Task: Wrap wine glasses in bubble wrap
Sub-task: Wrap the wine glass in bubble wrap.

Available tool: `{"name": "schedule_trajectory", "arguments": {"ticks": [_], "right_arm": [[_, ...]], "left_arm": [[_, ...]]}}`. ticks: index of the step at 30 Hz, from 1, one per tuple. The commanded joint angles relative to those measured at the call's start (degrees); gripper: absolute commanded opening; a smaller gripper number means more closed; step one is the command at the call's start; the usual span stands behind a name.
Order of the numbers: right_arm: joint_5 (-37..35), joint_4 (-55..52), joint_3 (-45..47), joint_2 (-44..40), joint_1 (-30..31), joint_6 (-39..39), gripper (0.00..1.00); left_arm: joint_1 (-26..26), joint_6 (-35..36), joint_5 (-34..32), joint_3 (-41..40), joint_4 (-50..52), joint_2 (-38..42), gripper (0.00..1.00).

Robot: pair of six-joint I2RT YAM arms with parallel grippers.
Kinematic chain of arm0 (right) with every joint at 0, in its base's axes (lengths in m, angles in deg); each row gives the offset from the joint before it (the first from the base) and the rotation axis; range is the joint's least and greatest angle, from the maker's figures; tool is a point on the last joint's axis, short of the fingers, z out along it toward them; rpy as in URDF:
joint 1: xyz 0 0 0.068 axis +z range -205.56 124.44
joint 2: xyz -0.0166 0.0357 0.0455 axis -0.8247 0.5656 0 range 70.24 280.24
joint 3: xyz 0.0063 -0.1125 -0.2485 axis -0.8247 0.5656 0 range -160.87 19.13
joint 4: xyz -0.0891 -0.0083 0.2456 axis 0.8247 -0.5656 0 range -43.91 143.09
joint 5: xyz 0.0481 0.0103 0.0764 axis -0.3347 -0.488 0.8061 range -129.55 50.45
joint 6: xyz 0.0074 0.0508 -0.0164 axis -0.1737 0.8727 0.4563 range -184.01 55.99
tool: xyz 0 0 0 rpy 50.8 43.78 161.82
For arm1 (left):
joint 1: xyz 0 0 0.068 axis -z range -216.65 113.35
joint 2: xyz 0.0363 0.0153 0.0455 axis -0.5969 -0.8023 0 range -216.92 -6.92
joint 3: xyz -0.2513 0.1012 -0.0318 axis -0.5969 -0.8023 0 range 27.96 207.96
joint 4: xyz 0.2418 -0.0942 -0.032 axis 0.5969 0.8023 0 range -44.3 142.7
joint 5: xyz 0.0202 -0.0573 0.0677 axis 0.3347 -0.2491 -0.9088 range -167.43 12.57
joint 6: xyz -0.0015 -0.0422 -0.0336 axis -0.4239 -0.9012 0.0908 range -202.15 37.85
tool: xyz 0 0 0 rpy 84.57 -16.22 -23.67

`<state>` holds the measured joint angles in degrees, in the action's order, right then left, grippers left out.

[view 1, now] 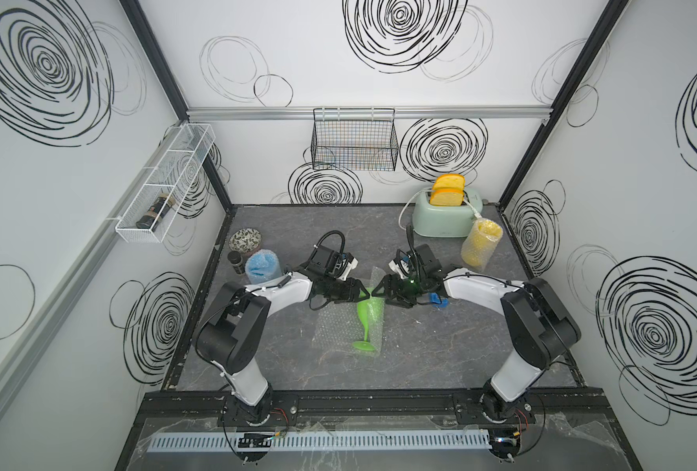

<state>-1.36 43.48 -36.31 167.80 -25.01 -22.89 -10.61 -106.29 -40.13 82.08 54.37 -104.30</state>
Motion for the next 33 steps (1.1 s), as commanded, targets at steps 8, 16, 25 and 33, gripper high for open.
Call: {"name": "schedule_trajectory", "arguments": {"ticks": [8, 16, 25, 33], "right_arm": [[-1.7, 1.0, 0.0, 4.4, 0.7, -0.4, 0.73], [-4.6, 0.5, 1.9, 3.2, 1.1, -0.1, 0.72], [-6.4, 1.3, 2.5, 2.2, 1.7, 1.0, 0.72], [-7.1, 0.3, 1.3, 2.7, 2.0, 0.9, 0.72]], "left_arm": [[0.6, 1.8, 0.1, 0.0, 1.0, 3.2, 0.62], [2.3, 1.9, 1.6, -5.6, 6.0, 14.8, 0.73], [8.0, -2.0, 7.1, -12.2, 3.8, 18.0, 0.46], [8.8, -1.9, 7.2, -12.5, 3.3, 16.7, 0.18]]}}
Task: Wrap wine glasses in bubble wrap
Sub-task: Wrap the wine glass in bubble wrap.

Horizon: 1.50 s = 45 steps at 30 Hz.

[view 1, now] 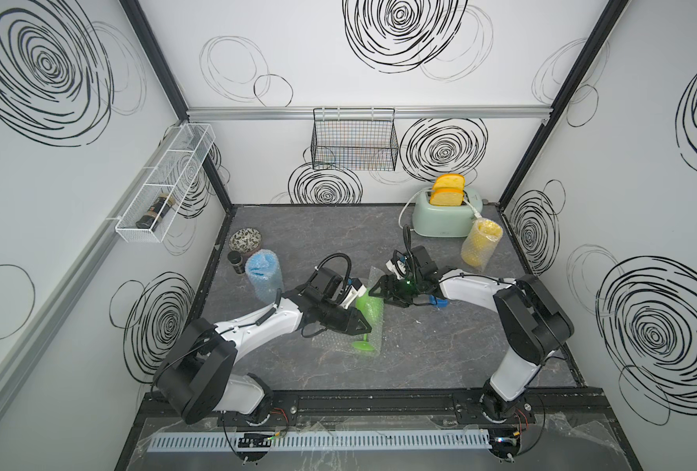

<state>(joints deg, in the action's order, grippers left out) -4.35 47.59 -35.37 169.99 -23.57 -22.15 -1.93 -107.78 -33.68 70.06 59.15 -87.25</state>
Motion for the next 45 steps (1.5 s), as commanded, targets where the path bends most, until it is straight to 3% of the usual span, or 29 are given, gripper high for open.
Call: {"name": "schedule_trajectory", "arguments": {"ticks": [1, 8, 27, 28, 30, 36, 42, 45], "right_arm": [[-4.1, -4.1, 0.2, 0.7, 0.3, 0.1, 0.72], [-4.2, -4.5, -0.4, 0.5, 0.2, -0.3, 0.72], [-5.1, -6.3, -2.2, 1.4, 0.6, -0.9, 0.71], [-5.0, -5.6, -1.9, 1.2, 0.8, -0.6, 0.71], [-5.0, -5.6, -1.8, 1.3, 1.1, -0.7, 0.71], [-5.0, -5.6, -2.0, 1.1, 1.4, -0.7, 0.71], [-5.1, -6.3, -2.7, 1.0, 1.6, -0.9, 0.71], [-5.1, -6.8, -3.3, 1.6, 1.8, -1.5, 0.71]], "left_arm": [[0.1, -0.4, 0.6, -0.6, -1.5, -0.3, 0.15], [0.0, -0.6, 1.2, -1.1, -1.9, -1.1, 0.00], [-2.8, -0.3, -2.0, -3.8, 0.9, -1.1, 0.00], [-2.5, -0.5, -1.8, -4.2, 0.6, -0.4, 0.01], [-2.7, -0.2, -1.6, -4.1, 0.6, 0.7, 0.22], [-9.5, 0.5, -2.1, -2.9, 1.9, 6.1, 0.45], [-19.3, 5.2, -12.1, -2.5, 1.9, 6.9, 0.53], [-21.6, 7.8, -17.9, -1.9, 0.6, 3.6, 0.66]]}}
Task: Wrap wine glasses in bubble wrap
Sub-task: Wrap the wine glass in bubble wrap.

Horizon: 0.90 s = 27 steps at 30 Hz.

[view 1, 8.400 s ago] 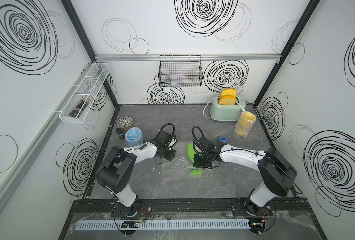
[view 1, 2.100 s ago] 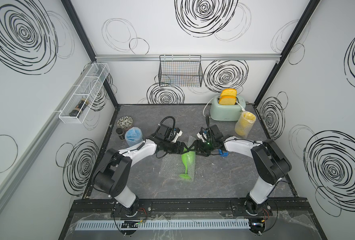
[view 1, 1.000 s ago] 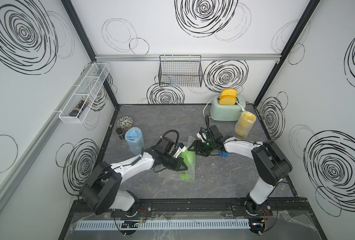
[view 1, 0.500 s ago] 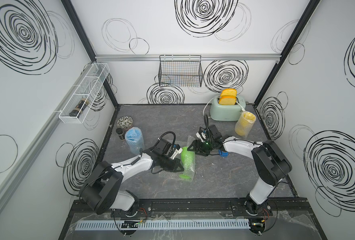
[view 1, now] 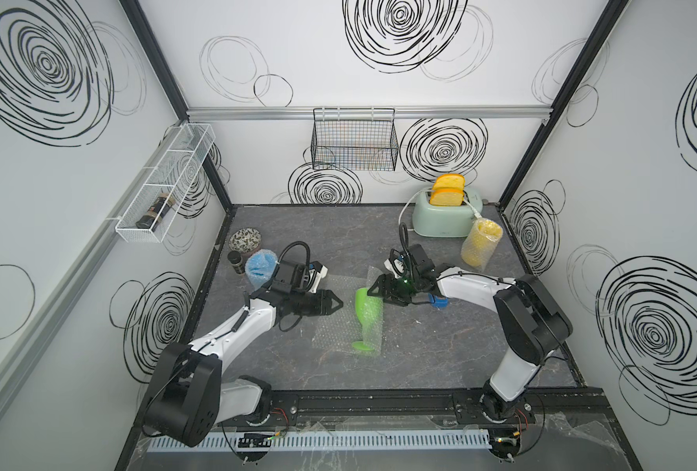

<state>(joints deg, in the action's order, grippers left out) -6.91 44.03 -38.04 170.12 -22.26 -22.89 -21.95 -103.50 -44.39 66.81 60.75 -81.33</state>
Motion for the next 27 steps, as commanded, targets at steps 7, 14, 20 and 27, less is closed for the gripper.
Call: {"name": "schedule_trajectory", "arguments": {"ticks": [7, 14, 20, 27], "right_arm": [[-2.4, -3.3, -0.8, 1.7, 0.5, -1.0, 0.71], [-1.8, -2.9, -0.9, 2.3, 0.5, -0.8, 0.71], [-1.6, -2.6, -1.0, 2.2, 0.6, -0.8, 0.71], [-1.4, -1.9, -0.1, 1.6, 0.5, -0.8, 0.71]], "left_arm": [[-3.4, 3.5, -8.3, 0.8, -4.1, -10.2, 0.68], [-2.8, 3.5, -8.0, 1.4, -4.5, -15.8, 0.65], [-2.7, -2.2, 1.0, 1.5, -5.8, -17.3, 0.51], [-3.7, -6.8, 6.4, 0.0, -8.7, -14.1, 0.36]]}}
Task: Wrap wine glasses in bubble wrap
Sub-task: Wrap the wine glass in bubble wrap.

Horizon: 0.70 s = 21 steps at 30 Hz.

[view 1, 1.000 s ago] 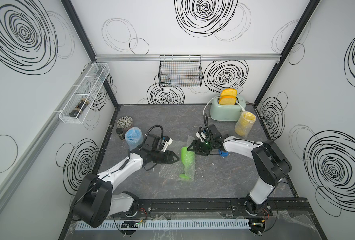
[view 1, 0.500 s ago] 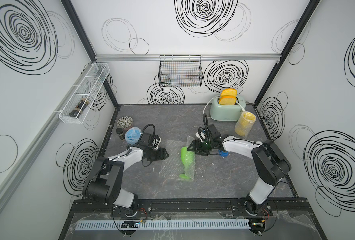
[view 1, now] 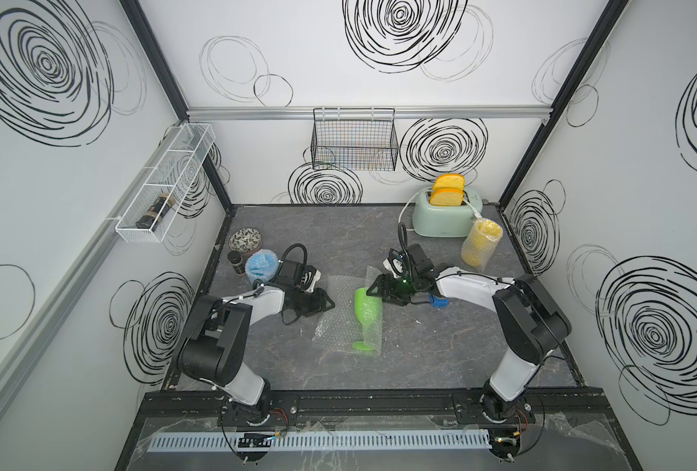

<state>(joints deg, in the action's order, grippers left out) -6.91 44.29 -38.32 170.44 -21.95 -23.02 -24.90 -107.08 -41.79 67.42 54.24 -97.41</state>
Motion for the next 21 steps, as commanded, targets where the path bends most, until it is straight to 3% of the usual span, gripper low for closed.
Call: {"name": "schedule_trajectory", "arguments": {"ticks": [1, 9, 13, 18, 21], "right_arm": [[-1.3, -1.5, 0.7, 1.0, 0.3, -0.4, 0.70], [-1.3, -1.0, 1.4, 0.5, 0.6, -0.3, 0.70], [-1.3, -1.7, 1.0, 0.7, 0.3, -0.4, 0.70], [-1.4, -2.1, 0.5, 1.1, 0.4, -0.3, 0.70], [-1.4, -1.0, 0.9, 0.5, 0.7, 0.1, 0.70]], "left_arm": [[-1.0, -3.5, 4.4, -0.6, -2.3, 2.0, 0.34], [-1.7, -5.6, 6.6, 1.3, -2.2, 2.2, 0.23], [-1.7, -7.3, 7.8, -0.6, -3.4, 2.4, 0.38], [-1.8, -6.2, 2.9, -3.8, -1.1, 3.8, 0.40], [-2.0, -7.7, 3.4, -5.7, -2.3, 4.1, 0.44]]}}
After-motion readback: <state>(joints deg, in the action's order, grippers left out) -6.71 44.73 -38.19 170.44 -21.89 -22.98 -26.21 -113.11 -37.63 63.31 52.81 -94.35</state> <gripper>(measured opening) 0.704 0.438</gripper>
